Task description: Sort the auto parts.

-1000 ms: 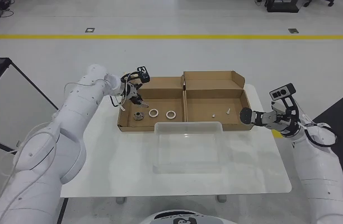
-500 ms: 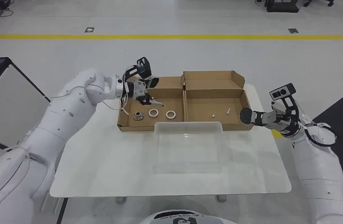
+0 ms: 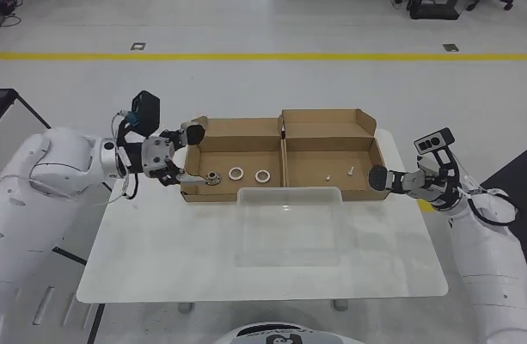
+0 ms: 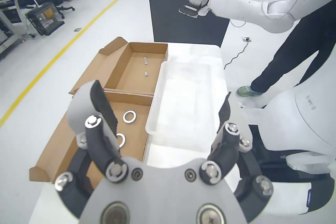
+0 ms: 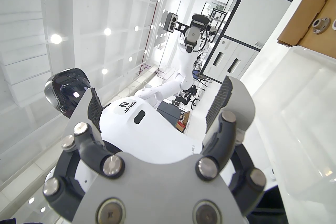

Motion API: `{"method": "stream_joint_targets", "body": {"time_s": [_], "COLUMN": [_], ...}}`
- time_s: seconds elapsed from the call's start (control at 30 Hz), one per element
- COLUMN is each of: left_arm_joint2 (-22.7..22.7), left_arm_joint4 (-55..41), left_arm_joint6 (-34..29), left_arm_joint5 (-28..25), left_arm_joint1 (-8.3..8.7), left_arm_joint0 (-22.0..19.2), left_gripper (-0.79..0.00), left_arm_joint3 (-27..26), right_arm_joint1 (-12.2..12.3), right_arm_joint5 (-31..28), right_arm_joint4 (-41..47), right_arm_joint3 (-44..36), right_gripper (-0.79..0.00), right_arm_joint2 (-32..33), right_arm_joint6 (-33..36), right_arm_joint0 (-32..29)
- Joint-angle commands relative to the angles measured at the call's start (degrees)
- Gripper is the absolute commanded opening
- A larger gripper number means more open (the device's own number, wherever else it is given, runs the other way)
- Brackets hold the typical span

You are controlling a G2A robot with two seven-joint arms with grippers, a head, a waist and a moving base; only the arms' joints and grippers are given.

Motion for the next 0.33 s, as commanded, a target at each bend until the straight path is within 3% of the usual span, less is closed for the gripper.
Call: {"method": "stream_joint_targets", "body": {"time_s": [0.0,0.3], "left_arm_joint2": [-3.7,-3.6], "left_arm_joint4": [-0.2,-0.2], "left_arm_joint6": [0.9,0.9], "left_arm_joint5": [0.0,0.0], "left_arm_joint1": [0.88,0.88], "left_arm_joint0": [2.6,2.6], "left_gripper": [0.0,0.0], "left_arm_joint3": [-0.8,-0.8], "right_arm_joint1": [0.0,0.0], "right_arm_joint5": [0.0,0.0], "right_arm_joint4": [0.0,0.0], "right_arm_joint3": [0.0,0.0], "right_gripper": [0.0,0.0], "right_arm_joint2": [0.0,0.0], "right_arm_joint6": [0.0,0.0], "right_arm_joint0": [0.0,0.0]}}
